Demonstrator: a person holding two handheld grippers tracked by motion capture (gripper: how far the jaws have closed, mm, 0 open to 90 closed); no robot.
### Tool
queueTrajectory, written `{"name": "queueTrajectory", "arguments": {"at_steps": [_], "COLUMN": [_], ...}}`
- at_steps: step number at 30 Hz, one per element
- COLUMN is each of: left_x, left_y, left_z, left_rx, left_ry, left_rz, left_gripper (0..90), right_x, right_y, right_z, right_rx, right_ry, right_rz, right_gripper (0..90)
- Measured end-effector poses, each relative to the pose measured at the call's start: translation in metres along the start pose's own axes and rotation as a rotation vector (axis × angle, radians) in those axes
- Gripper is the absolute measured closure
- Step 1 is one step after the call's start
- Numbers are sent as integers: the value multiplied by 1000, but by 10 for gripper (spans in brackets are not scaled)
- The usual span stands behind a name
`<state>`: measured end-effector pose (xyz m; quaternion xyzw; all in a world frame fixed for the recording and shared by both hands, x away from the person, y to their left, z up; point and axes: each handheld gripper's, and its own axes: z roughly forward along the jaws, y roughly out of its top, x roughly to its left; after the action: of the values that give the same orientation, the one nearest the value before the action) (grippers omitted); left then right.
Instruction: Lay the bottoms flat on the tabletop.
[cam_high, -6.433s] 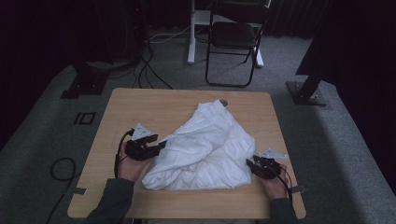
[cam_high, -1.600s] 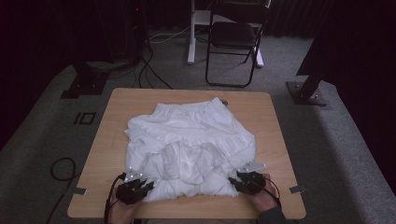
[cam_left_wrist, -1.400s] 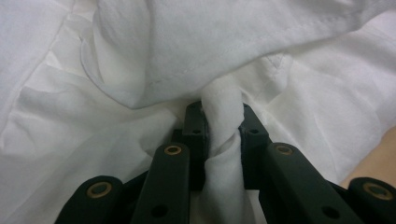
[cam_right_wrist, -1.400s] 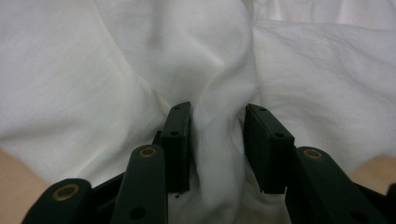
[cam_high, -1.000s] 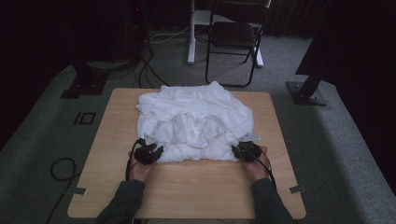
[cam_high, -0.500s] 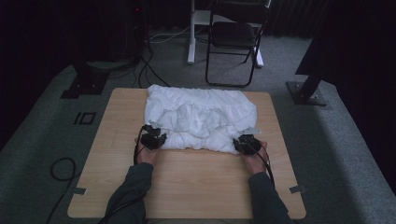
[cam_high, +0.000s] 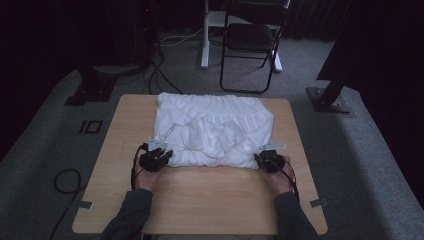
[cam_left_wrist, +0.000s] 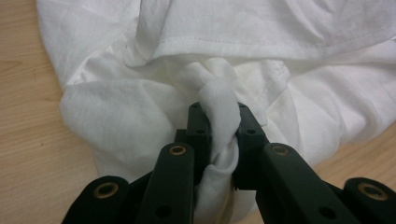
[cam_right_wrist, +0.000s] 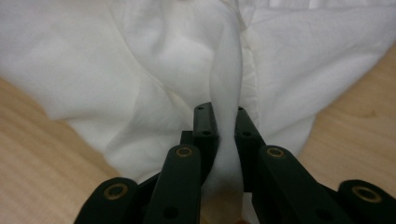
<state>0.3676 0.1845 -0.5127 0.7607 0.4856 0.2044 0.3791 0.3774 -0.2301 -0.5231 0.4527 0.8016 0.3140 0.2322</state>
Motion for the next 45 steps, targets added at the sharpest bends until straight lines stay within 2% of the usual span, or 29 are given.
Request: {"name": "queueTrajectory", "arguments": {"at_steps": [2, 4, 5, 7, 8, 10, 11, 13, 15, 16, 18, 22, 24, 26, 32, 33, 35, 36, 37, 39, 40, 41, 42, 43, 45], "left_x": [0, 0, 0, 2, 3, 5, 5, 5, 5, 6, 6, 5, 4, 2, -3, -7, -8, -10, -12, -16, -16, -16, -15, -14, -12], "left_y": [-3, -4, -5, -4, -3, -1, 2, 3, 8, 10, 15, 26, 32, 41, 51, 54, 54, 54, 54, 52, 50, 49, 48, 47, 44], "left_z": [0, 1, 2, 2, 2, 0, -2, -3, -5, -5, -3, 3, 7, 14, 33, 43, 47, 51, 54, 57, 58, 57, 55, 52, 42], "left_rx": [5, 20, 24, 26, 25, 16, 7, 0, -20, -27, -37, -40, -47, -41, -11, 34, 48, 52, 67, 86, 89, 85, 79, 72, 47], "left_ry": [-3, -8, -9, -14, -21, -37, -39, -41, -31, -38, -40, -46, -52, -45, -41, -33, -40, -75, -80, -79, -90, -86, -85, -95, -109], "left_rz": [-6, -12, -14, -26, -37, -53, -50, -46, -43, -45, -49, -57, -56, -46, -36, -42, -45, -43, -37, -18, -28, -28, -33, -44, -51], "left_gripper": [799, 750, 750, 659, 659, 600, 546, 519, 459, 407, 359, 310, 275, 258, 188, 173, 169, 194, 267, 540, 620, 620, 755, 755, 815], "right_x": [0, 0, 0, -1, -1, -1, -1, -1, 1, 3, 7, 12, 15, 16, 19, 19, 19, 20, 21, 22, 23, 23, 24, 24, 22], "right_y": [-1, -2, -2, 1, 1, 4, 7, 9, 13, 18, 24, 34, 45, 52, 73, 75, 78, 80, 80, 79, 78, 78, 74, 74, 69], "right_z": [-1, -1, -1, -1, -1, -1, -1, -1, 0, 1, 4, 10, 17, 24, 39, 42, 45, 51, 54, 58, 58, 58, 55, 55, 49], "right_rx": [-1, 6, 6, -9, -9, -24, -48, -50, -63, -78, -88, -93, -96, -91, -78, -74, -66, -52, -42, -16, -2, -2, 1, 1, -4], "right_ry": [3, 22, 22, 44, 44, 59, 68, 72, 68, 78, 78, 77, 63, 45, 38, 43, 47, 76, 88, 125, 121, 121, 126, 126, 138], "right_rz": [0, 12, 12, 26, 26, 36, 49, 57, 57, 57, 51, 46, 45, 45, 47, 44, 43, 46, 47, 33, 19, 19, 7, 7, 20], "right_gripper": [832, 775, 775, 661, 661, 599, 552, 533, 497, 464, 424, 371, 307, 241, 161, 162, 173, 256, 335, 555, 641, 641, 740, 740, 793]}}
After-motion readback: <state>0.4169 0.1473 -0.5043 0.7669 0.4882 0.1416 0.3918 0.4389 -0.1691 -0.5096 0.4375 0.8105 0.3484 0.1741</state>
